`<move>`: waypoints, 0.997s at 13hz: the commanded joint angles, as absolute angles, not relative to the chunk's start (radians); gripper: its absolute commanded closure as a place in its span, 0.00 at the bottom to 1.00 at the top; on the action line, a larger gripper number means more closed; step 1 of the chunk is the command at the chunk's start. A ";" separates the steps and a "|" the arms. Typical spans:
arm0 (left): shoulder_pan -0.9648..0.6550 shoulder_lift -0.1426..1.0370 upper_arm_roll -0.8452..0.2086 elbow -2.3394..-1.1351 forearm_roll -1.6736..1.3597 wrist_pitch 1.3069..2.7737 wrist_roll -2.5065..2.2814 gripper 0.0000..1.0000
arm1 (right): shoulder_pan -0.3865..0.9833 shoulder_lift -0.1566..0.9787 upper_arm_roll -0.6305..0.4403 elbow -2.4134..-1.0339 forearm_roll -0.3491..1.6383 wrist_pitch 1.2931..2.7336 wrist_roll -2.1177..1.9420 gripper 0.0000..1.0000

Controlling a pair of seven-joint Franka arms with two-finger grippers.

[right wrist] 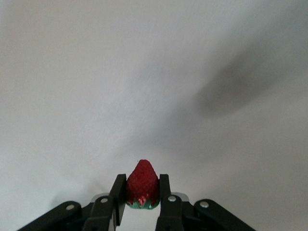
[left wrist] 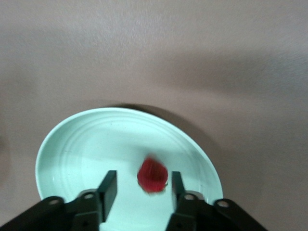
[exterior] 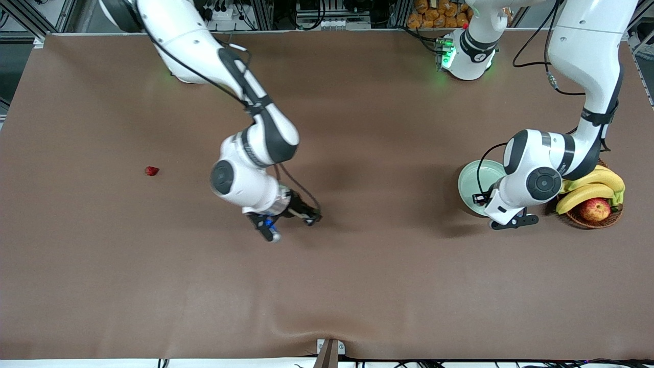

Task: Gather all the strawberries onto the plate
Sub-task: 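Set the strawberry mid-table with the right gripper while the left gripper withdraws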

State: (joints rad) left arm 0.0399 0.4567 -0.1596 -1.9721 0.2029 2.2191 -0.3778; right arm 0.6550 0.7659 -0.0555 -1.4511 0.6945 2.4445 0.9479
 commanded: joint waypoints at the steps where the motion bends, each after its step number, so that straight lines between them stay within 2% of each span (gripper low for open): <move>1: 0.043 0.382 -0.167 -1.996 0.222 2.192 -0.371 0.00 | 0.741 0.862 -0.040 -1.379 0.718 2.569 1.049 1.00; 5: 0.037 0.354 -0.208 -1.889 0.212 2.093 -0.379 0.00 | 0.817 0.907 -0.040 -1.370 0.719 2.637 1.132 1.00; 8: 0.029 0.370 -0.273 -1.822 0.190 2.029 -0.394 0.00 | 0.839 0.910 -0.038 -1.368 0.719 2.638 1.182 0.73; 9: 0.029 0.382 -0.299 -1.813 0.164 2.029 -0.408 0.00 | 0.853 0.911 -0.038 -1.362 0.719 2.640 1.198 0.43; 10: 0.023 0.387 -0.314 -1.807 0.150 2.029 -0.444 0.00 | 0.862 0.911 -0.038 -1.359 0.719 2.660 1.200 0.00; 13: -0.041 0.419 -0.322 -1.775 0.149 2.031 -0.541 0.00 | 0.868 0.904 -0.043 -1.358 0.706 2.662 1.192 0.00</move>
State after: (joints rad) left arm -0.0067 0.3837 -0.3208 -1.8222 0.1611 2.0488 -0.4958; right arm 0.8632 0.8950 -0.0344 -1.3840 0.7015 2.6608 1.1795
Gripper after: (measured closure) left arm 0.000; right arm 0.322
